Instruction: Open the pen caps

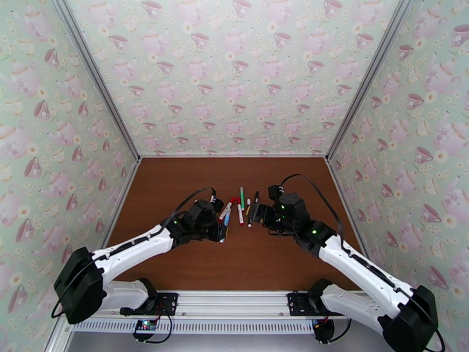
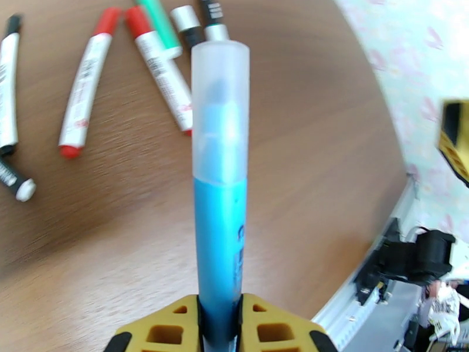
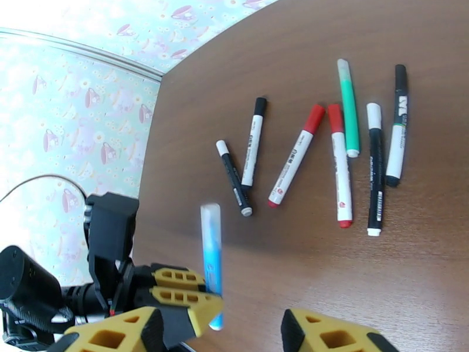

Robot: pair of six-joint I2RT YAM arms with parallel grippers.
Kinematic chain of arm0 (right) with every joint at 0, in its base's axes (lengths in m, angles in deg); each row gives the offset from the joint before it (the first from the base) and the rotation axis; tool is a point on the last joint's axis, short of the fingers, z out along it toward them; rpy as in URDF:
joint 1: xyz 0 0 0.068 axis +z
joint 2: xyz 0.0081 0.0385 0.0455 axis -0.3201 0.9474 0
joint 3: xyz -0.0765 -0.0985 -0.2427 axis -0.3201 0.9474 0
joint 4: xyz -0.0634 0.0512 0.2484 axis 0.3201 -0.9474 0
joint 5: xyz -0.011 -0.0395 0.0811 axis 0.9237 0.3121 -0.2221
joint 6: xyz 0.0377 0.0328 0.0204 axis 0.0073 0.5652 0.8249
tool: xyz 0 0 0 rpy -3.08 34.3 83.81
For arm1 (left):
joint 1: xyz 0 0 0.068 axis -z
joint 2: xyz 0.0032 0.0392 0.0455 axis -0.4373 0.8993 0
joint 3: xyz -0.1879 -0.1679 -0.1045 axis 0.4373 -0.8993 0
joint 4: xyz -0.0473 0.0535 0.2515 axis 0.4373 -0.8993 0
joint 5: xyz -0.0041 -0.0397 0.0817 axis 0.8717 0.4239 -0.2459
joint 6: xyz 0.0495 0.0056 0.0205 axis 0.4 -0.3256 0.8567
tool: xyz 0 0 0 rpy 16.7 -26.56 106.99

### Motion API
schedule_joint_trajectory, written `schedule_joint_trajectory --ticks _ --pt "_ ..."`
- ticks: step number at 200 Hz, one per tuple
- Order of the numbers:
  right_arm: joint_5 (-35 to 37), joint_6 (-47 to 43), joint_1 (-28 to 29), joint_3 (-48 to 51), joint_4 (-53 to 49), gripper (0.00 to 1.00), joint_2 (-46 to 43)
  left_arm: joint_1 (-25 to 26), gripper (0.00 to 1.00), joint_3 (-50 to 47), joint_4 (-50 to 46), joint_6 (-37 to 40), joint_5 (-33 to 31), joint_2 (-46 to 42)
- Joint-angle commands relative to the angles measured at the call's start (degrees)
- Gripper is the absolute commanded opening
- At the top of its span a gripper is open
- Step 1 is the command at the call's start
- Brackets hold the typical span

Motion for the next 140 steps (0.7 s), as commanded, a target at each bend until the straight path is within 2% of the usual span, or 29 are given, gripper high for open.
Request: schedule_joint_trajectory --ticks 1,23,72,140 --pt "-1.01 0.04 0.4 -2.92 -2.88 0.57 1.32 0.68 0.17 -1.02 5.12 0.43 4.72 -1.54" --pt "-1.34 -0.58 0.36 -3.98 -3.51 0.57 2.55 1.12 0.17 -1.67 7.85 -0.47 7.16 -1.94" --pt "-3.84 -1.29 0.34 -4.99 -1.91 0.58 5.12 1.8 0.16 -1.89 9.6 -0.76 7.34 -2.69" --pt "-6.59 -2.14 0.41 -7.18 -0.15 0.57 9.25 2.5 0.16 0.3 8.83 0.19 9.79 -0.9"
